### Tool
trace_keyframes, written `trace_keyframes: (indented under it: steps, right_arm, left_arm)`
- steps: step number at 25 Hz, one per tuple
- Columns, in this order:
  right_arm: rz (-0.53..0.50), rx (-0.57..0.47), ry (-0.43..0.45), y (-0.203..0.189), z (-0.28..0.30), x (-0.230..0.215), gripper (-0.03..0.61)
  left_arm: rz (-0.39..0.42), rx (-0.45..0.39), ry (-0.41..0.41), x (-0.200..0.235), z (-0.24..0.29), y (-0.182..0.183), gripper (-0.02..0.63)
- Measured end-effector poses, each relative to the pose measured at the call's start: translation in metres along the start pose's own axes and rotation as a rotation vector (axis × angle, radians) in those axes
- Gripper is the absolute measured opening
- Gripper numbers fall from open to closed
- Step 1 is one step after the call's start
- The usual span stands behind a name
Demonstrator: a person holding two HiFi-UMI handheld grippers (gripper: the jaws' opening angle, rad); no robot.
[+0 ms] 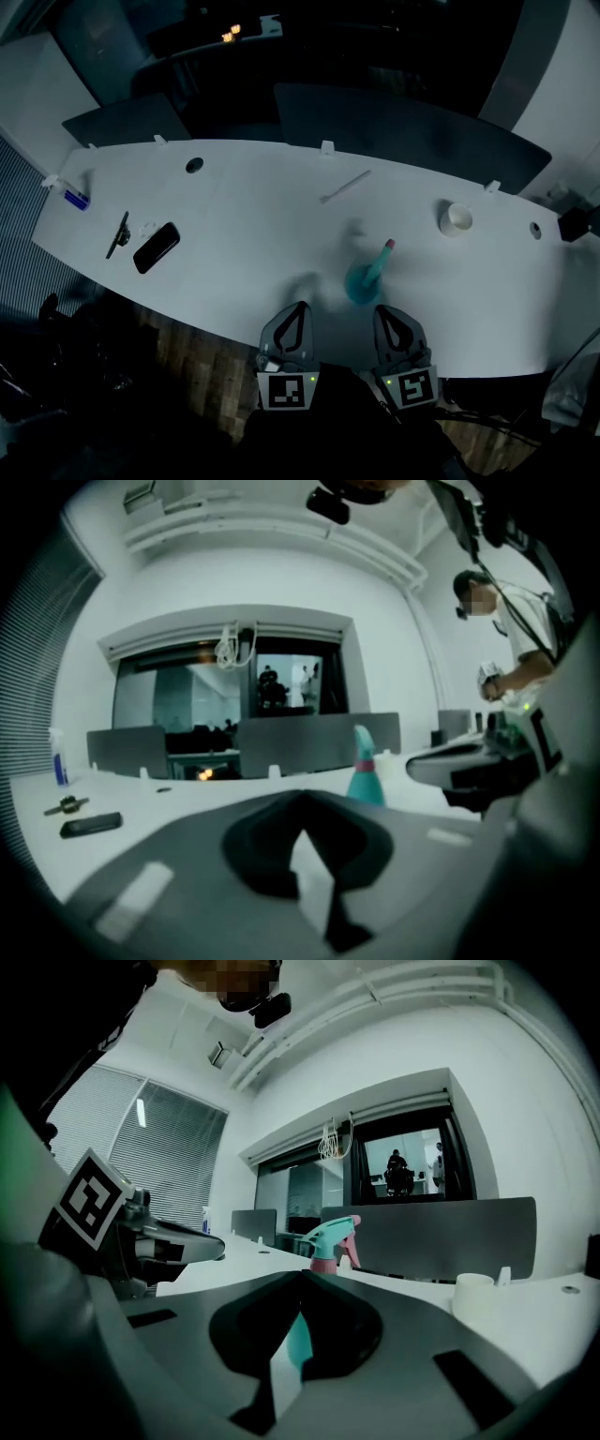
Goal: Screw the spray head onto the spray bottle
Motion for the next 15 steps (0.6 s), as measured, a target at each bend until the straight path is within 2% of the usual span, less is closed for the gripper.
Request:
trace_keyframes:
  steps: [2, 7, 10, 15]
  right_arm:
    - [0.000, 0.008, -0.036, -0.002, -0.012, 0.014, 0.005]
    - [-0.014, -0.006, -0.138, -0.004, -0.051, 0.050, 0.005]
    - [-0.012, -0.007, -0.155, -0.005, -0.075, 0.066, 0.005]
    - [0.001, -0.018, -0.147, 0.002, -0.099, 0.075, 0.005]
  left_arm:
    - [0.000, 0.000, 0.000, -0.002, -0.018, -0.002, 0.005]
    - [-0.065, -0.023, 0.034, -0.006, -0.066, -0.008, 0.005]
    - [-0.081, -0.039, 0.012, -0.014, -0.090, -0.007, 0.005]
    - [-0.036, -0.061, -0.007, -0.027, -0.117, 0.005, 0.005]
Point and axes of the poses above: the fingertips, and each gripper's own axes: z forward along the fingers, x to its left, y out of its top, the point moved 5 cm from there along -z, backward along the fingers, and after that the axes turned 9 degrees about z, right-handed, at the moved point
